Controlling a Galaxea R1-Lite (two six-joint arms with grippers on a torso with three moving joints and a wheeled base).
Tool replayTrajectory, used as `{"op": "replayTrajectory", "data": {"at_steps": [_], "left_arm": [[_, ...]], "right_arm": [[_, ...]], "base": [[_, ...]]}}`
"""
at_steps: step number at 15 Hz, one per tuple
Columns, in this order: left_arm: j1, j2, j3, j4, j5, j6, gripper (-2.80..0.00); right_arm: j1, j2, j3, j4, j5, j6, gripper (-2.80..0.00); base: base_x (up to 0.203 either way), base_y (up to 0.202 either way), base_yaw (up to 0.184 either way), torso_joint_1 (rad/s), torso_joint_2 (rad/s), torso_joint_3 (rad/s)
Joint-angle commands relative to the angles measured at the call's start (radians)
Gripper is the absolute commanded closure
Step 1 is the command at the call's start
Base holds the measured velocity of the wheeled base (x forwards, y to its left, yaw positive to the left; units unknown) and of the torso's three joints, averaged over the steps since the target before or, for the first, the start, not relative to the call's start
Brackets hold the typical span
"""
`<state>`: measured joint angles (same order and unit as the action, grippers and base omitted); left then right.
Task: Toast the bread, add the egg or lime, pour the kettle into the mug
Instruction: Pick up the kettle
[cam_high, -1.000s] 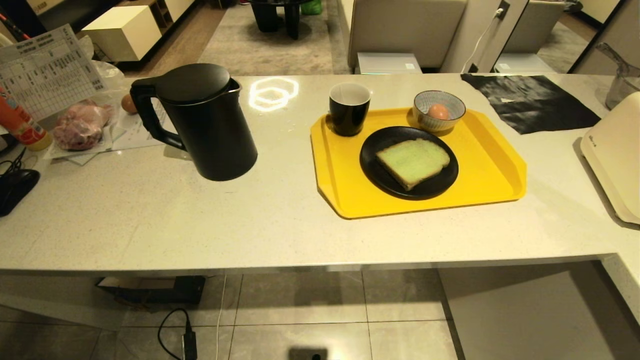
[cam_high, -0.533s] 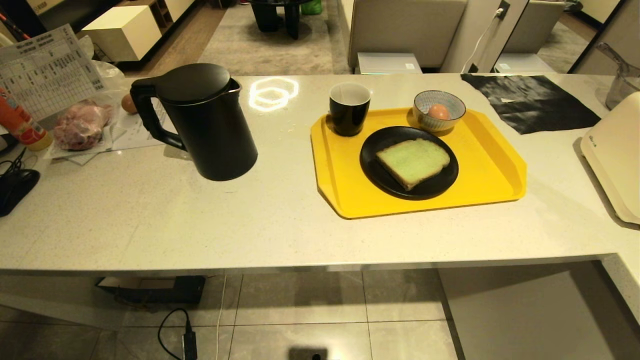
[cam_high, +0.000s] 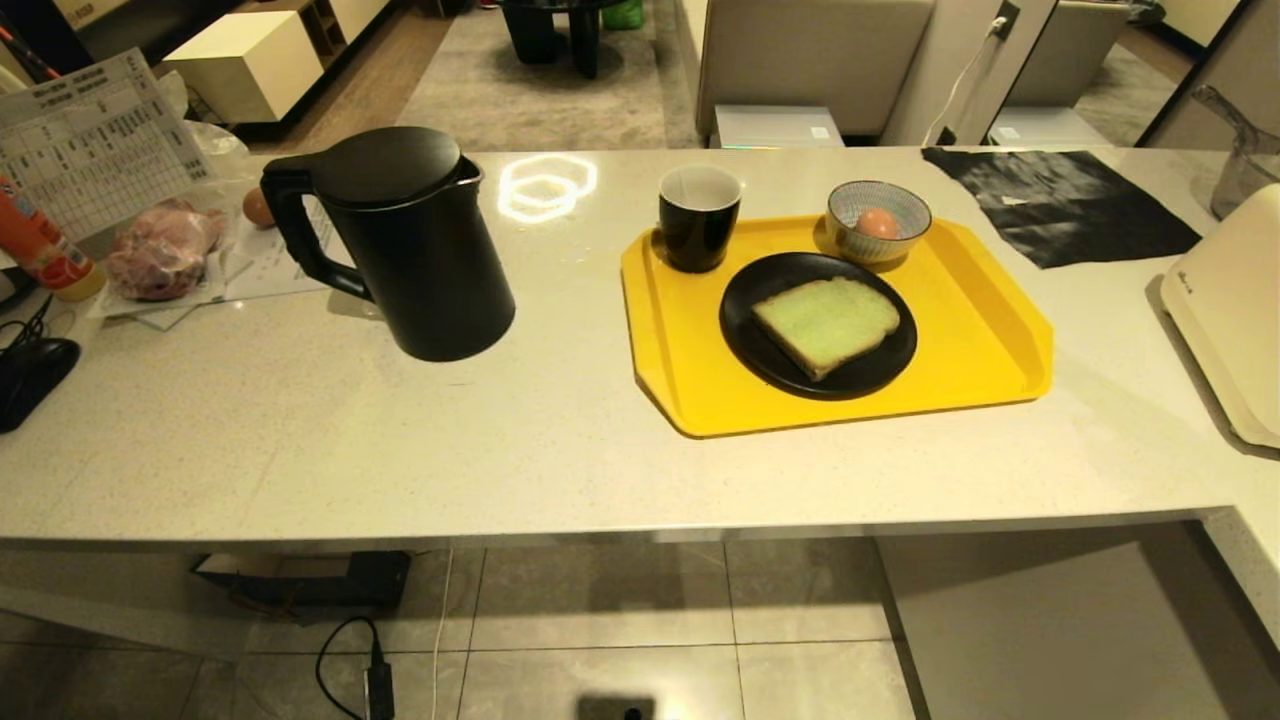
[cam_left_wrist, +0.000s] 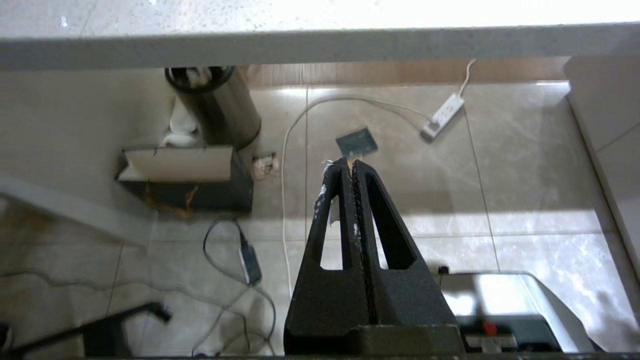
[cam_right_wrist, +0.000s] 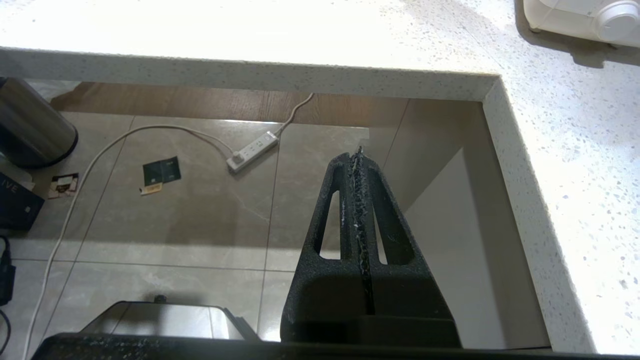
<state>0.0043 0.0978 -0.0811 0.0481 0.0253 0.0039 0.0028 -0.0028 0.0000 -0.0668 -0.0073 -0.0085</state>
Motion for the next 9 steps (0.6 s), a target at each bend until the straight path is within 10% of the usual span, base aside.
{"op": "replayTrajectory", "data": {"at_steps": [1,9], "left_arm": [[-0.006,0.268,-0.103,-0.019,0.009,-0.01,0.0],[-0.116,1.002,-0.498,-0.405,0.147,0.043,0.0]], "right_arm": [[0.0,0.004,0.028,-0.001,0.0,-0.001,0.0],[0.0,0.004,0.028,-0.001,0.0,-0.001,0.0]], "base": [[0.0,0.0,0.0,0.0,0.0,0.0],[0.0,0.0,0.0,0.0,0.0,0.0]]}}
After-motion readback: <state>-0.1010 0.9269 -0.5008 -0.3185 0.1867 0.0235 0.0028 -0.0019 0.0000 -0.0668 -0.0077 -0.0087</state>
